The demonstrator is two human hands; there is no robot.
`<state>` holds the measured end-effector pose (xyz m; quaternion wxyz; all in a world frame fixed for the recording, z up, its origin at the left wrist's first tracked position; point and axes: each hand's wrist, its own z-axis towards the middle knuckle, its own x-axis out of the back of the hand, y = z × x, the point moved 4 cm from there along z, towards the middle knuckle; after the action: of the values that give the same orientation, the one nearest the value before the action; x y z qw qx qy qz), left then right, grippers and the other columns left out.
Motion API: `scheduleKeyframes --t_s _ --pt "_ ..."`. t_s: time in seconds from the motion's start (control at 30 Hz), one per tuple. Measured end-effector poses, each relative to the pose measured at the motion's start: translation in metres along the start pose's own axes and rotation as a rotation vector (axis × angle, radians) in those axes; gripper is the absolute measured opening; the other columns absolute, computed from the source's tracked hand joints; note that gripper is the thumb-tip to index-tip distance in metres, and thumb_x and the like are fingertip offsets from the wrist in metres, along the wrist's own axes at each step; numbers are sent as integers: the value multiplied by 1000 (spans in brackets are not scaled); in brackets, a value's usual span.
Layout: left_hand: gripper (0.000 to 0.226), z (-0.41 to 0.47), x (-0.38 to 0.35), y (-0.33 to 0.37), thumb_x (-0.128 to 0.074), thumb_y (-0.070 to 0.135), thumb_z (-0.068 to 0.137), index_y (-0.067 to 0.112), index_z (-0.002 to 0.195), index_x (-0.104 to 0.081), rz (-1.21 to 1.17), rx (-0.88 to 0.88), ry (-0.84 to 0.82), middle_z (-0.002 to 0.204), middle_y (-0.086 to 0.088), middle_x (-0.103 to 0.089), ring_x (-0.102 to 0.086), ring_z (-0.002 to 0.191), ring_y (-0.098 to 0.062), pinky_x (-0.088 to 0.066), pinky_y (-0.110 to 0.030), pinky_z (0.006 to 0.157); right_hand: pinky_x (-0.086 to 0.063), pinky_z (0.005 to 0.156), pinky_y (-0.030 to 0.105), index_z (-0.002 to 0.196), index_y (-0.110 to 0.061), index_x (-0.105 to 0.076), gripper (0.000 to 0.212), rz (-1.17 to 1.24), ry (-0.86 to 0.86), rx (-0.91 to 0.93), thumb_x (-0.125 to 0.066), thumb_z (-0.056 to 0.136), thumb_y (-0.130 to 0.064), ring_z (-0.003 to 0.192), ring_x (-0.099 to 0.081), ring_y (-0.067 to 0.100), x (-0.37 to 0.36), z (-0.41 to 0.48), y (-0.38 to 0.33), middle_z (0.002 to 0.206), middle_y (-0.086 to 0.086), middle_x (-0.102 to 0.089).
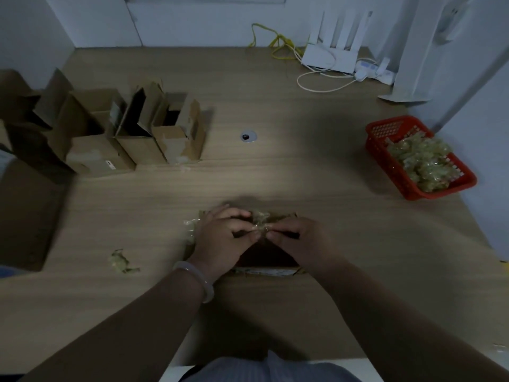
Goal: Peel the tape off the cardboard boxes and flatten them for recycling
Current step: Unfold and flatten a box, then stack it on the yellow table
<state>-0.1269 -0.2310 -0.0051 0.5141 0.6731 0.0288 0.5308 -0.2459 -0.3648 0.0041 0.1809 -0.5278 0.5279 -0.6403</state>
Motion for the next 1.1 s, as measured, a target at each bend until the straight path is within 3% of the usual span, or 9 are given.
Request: scheduleKeyframes --t_s 0.1,0.23,0.3,0.4,0.53,0.63,0.83,1.0,1.1 --pt "11 0 1 -3 -82 21 72 20 81 -77 -29 26 2 93 21 -64 -51 117 -17 -31 -34 107 -43 84 6 106 -28 -74 24 5 20 -5 -74 82 -23 92 -61 -10 2 -4 2 92 -24 -67" --pt "8 -8 7 -3 -78 12 76 16 83 -76 -92 88 103 88 36 -48 -49 114 -8 -31 -24 100 -43 83 9 115 -34 -67 43 -109 46 5 -78 77 -19 93 -60 -8 11 -3 6 98 -20 -65" --pt "12 -12 10 3 -77 13 76 18 87 -76 4 11 116 86 26 -55 -54 109 -10 -36 -26 97 -34 90 6 128 -25 -61 55 -274 -12 42 -78 75 -20 109 -55 3 7 -3 7 117 -10 -60" --pt "31 -16 13 8 -77 21 75 25 104 -67 127 -4 99 80 14 -63 -57 88 -12 -43 -30 91 -37 99 13 135 -20 -55 64 -337 -72 60 -78 75 -21 119 -50 10 2 -4 9 133 -4 -54" --pt "8 -18 15 26 -67 30 78 28 84 -71 514 -295 112 74 10 -66 -60 82 -21 -37 -38 94 -39 100 17 134 -18 -56 62 -352 -79 82 -78 76 -22 117 -51 11 3 -3 7 131 -4 -54" --pt "10 -23 11 36 -68 27 74 28 79 -76 642 -409 47 80 9 -69 -63 82 -24 -43 -37 85 -37 105 24 136 -17 -54 61 -381 -100 90 -75 79 -24 123 -48 12 0 -4 5 135 -3 -51" --pt "37 -23 2 27 -38 44 92 32 112 -67 620 -168 -260 114 13 -57 -49 109 -17 -30 -33 93 -25 111 24 138 -17 -50 60 -617 -123 224 -66 85 -39 130 -39 17 -1 -7 4 142 -1 -45" --pt "11 -16 8 17 -71 37 80 27 83 -71 135 319 -125 88 9 -70 -64 89 -13 -51 -30 82 -19 112 25 145 -30 -37 64 -752 -128 246 -53 88 -53 134 -29 15 0 -9 8 149 -11 -32" --pt "25 -16 1 23 -74 35 76 27 96 -62 187 412 -163 92 8 -68 -63 90 -15 -50 -32 84 -20 113 30 147 -35 -32 62 -768 -126 235 -48 90 -52 138 -22 16 -4 -11 11 152 -14 -25"
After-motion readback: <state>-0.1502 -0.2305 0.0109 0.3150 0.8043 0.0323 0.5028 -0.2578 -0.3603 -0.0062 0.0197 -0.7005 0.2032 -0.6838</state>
